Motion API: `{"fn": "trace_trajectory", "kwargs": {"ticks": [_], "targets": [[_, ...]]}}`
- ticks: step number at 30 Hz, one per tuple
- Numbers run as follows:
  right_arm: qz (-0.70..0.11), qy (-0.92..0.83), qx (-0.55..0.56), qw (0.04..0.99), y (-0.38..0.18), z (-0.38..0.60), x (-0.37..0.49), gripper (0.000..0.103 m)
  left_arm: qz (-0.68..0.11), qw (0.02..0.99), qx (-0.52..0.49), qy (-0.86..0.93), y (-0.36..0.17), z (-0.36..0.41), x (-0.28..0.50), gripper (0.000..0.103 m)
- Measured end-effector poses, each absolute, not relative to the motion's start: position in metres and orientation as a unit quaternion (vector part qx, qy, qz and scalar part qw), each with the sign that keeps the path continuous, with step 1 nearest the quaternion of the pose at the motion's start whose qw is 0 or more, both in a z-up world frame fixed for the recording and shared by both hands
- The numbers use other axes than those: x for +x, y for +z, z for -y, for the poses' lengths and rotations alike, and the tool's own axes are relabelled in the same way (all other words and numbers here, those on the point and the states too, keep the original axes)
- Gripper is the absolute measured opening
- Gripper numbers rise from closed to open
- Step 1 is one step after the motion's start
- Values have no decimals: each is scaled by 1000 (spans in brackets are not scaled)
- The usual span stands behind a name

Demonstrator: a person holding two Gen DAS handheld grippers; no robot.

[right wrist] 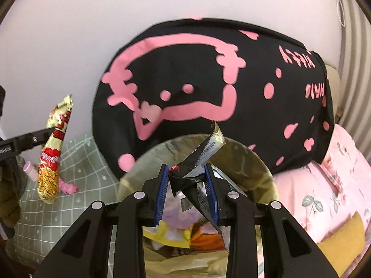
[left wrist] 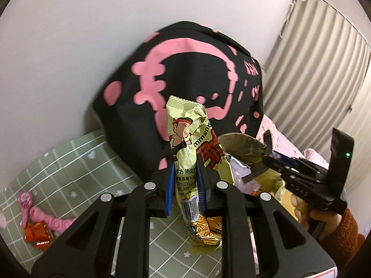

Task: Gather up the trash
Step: 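Carry both wrappers over the yellow trash bag and open both grippers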

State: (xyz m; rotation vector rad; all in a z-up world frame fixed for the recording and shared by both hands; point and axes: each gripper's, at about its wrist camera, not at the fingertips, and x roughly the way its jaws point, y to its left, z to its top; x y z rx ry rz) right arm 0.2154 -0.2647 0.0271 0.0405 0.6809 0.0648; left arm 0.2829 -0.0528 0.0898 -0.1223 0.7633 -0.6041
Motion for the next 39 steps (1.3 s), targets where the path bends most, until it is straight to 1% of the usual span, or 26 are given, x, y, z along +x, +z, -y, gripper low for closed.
{"fn": "trace_trajectory", "kwargs": {"ticks": [5,7,11,21,33,35,36,37,39], "targets": [[-345,21,26,938,17,277,221,32,-368,877,-49,-303,90,68,286,16],[-352,31,36,935,13,281,223,39,-372,875,-47,-307,89,74,289,16],[-347,23,31,937,11,283,218,47,-378,870,-45,-314,87,85,292,16],[-319,-24,41,947,25,312,186,47,-393,847,-29,-358,76,132,294,16],[-321,-79,63,942,22,357,151,47,-419,816,14,-398,49,210,301,17],[-322,-82,66,941,20,362,149,47,-426,814,23,-394,44,217,304,20],[-323,-83,67,940,20,363,148,47,-428,814,25,-391,43,218,303,26],[-323,-83,68,940,19,364,148,47,-427,815,24,-391,42,218,304,29],[-323,-81,70,940,18,366,148,47,-425,818,24,-387,42,216,302,30]]}}
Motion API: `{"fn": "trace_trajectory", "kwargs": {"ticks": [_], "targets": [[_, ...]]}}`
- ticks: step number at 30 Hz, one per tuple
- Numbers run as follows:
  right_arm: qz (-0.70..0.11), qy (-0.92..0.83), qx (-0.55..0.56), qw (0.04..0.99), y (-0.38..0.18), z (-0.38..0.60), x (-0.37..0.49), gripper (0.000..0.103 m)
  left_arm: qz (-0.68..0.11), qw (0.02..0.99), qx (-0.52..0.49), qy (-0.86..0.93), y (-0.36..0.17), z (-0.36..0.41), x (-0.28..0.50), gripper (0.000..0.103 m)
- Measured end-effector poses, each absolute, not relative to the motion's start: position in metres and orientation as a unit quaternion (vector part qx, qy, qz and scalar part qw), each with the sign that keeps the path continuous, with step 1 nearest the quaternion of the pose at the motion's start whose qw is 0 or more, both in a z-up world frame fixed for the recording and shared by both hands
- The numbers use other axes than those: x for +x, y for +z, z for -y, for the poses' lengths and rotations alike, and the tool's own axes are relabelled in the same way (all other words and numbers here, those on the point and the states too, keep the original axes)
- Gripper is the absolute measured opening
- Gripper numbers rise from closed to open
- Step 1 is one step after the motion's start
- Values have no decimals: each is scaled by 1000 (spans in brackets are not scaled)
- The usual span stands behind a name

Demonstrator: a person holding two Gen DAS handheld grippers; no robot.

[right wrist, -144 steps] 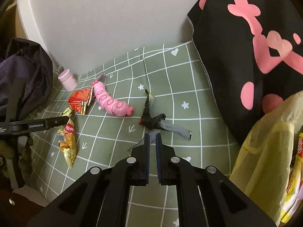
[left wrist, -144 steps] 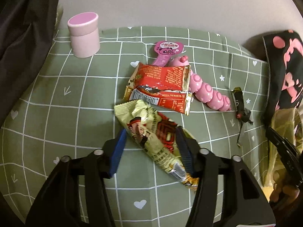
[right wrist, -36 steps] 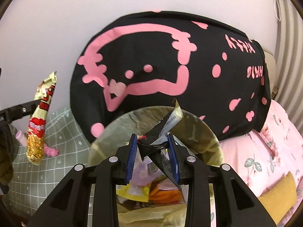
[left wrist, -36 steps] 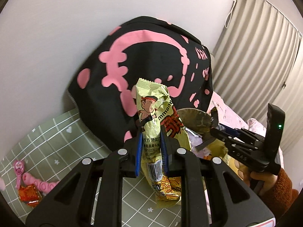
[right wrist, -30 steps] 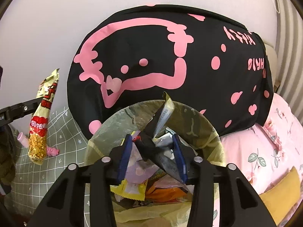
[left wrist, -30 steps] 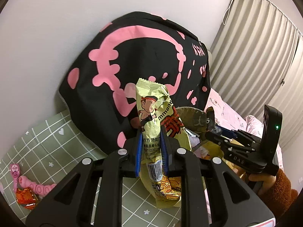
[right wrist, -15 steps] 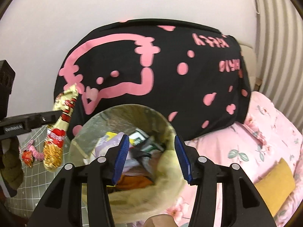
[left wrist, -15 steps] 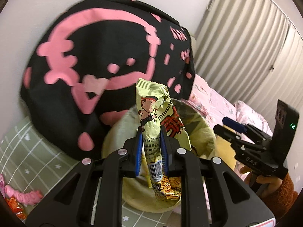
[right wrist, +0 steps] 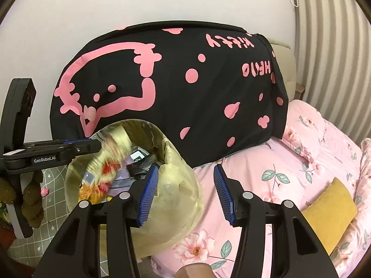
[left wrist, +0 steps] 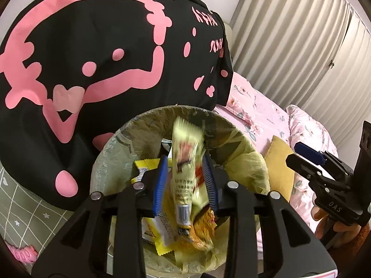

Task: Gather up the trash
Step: 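Carry both wrappers over the yellow trash bag and open both grippers, then move both open grippers back to the remaining trash on the mat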

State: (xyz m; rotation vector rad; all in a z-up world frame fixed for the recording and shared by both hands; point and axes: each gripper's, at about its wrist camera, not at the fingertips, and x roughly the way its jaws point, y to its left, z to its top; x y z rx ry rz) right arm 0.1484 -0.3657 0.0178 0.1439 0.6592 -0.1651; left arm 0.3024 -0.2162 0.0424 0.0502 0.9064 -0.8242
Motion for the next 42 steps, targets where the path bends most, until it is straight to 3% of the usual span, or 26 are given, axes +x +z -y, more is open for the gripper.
{"fn": "trace_trajectory", "kwargs": {"ticks": [12,26,42], "targets": [[-313,-26,44,948,23,318,180,47,-387,863,-1,-325,63,144,294,48],[-329,124,-14,936,12,179,229,47,-393,908,-68,-126,32,-42,284,48],[-405,337,-117,842,-67,-35,261,47,-404,893,-176,94,-6,-252,216,48]]}}
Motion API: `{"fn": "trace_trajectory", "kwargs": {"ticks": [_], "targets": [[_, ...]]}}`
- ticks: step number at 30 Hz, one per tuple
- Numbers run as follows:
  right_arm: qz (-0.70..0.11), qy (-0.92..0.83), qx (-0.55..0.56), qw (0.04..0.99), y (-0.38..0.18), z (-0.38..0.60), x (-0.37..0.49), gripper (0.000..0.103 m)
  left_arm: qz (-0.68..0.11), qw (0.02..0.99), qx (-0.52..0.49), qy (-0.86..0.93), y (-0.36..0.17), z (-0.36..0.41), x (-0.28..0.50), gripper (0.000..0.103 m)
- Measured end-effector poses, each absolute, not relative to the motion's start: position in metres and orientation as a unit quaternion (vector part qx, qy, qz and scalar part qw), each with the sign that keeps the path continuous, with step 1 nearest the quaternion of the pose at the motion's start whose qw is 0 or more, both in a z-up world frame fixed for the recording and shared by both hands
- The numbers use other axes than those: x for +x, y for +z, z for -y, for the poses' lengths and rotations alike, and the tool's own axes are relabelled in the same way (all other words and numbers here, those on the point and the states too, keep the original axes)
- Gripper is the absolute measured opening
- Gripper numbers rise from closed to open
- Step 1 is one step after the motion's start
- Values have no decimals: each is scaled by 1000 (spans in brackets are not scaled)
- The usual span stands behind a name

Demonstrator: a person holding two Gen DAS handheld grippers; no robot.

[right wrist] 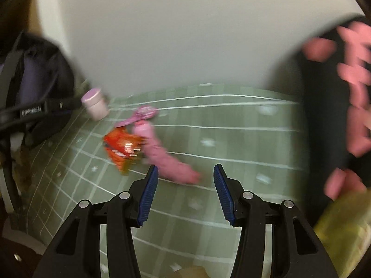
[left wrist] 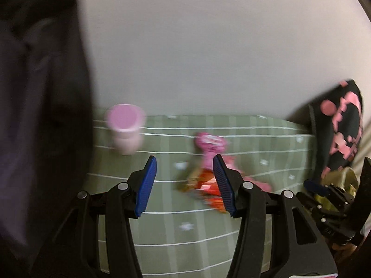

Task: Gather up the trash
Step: 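Move both open grippers back to the remaining trash on the mat, then grasp the red candy wrappers with the right gripper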

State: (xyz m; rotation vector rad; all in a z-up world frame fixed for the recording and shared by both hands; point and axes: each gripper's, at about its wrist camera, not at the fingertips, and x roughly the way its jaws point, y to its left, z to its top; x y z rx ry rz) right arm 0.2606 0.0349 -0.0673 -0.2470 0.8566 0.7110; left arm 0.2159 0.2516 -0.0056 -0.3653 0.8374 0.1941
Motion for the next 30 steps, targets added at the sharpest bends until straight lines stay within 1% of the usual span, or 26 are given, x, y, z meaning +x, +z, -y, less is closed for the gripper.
{"fn": "trace_trajectory", "kwargs": {"ticks": [8,13,16,19,20,22,23,27,30], "targets": [[-400,446,-210,772,-100,-151,257,47,-410,880,-192,145,-11,-304,188,48],[-398,464,-253,750,-116,-183,255,47,-412,882,-187,135,-9,-305,189,48],[-415,463,-259,739,-123,-188,257,47,-411,883,-188,126,-9,-306,189,48],[-418,457,-266,739,-127,-184,255,39,-409,882,-198,124,-10,-309,191,48],[-421,455,-267,738,-127,-182,254,33,-409,881,-201,124,-10,-310,192,48],[-431,450,-259,738,-127,-176,253,28,-408,881,-208,123,-11,-312,192,48],[-434,447,-258,739,-127,-173,252,23,-407,880,-211,123,-11,-313,192,48],[-440,438,-244,745,-121,-153,248,20,-406,881,-215,116,-11,-310,196,48],[-438,431,-221,757,-109,-134,247,19,-410,879,-215,109,-13,-309,199,48]]}}
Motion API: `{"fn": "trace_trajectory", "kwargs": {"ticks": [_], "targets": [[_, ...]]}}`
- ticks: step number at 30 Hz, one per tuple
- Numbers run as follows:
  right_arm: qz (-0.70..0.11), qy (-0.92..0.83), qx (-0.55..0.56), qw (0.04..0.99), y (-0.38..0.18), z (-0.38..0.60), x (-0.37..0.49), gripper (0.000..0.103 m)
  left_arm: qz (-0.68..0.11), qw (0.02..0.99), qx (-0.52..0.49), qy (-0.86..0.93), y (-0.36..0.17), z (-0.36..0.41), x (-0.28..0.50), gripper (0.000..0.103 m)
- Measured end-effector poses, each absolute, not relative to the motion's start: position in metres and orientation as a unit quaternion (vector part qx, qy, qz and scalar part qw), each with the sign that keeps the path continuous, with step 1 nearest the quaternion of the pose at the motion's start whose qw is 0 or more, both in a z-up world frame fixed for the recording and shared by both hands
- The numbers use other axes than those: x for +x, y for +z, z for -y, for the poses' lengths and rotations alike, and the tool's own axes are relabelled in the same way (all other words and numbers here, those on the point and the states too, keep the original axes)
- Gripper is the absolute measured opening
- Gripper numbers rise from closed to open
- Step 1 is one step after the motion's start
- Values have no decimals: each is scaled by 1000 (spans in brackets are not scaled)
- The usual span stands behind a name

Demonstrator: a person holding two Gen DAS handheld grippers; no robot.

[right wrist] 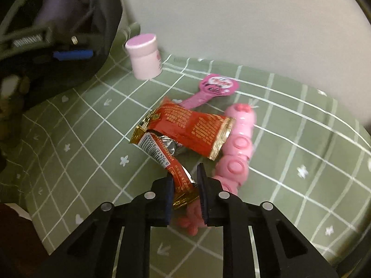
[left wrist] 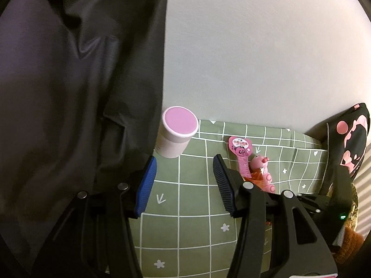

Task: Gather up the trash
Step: 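Grasp the red candy wrappers with the right gripper, then grasp the clear plastic piece with the left gripper while the right gripper holds the red wrappers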

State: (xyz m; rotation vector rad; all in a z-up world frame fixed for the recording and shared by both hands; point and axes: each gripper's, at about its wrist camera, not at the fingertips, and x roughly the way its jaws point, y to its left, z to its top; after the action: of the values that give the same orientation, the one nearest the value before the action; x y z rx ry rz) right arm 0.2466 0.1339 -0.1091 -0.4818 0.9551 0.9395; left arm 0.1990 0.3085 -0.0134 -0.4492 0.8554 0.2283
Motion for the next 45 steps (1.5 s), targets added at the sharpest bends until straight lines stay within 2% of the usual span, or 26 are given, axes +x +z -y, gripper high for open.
{"fn": "trace_trajectory", "kwargs": {"ticks": [13,26,36,38,40,45], "targets": [[-429,342,-131,825,-73,-47,258,17,-446,867,-220,27,-41,-280,243,49],[-445,280,-89,846,-72,-4,278,17,-517,851,-85,24,-81,-223,342,49],[-445,274,-99,847,-72,-6,288,17,-534,841,-85,2,-88,-203,364,49],[-445,275,-102,846,-72,-8,288,17,-536,839,-89,-4,-89,-201,364,42],[-444,275,-103,846,-71,-10,288,17,-538,839,-84,0,-89,-199,364,28],[-437,270,-100,852,-64,-8,282,17,-537,839,-91,-1,-88,-197,367,15]]}}
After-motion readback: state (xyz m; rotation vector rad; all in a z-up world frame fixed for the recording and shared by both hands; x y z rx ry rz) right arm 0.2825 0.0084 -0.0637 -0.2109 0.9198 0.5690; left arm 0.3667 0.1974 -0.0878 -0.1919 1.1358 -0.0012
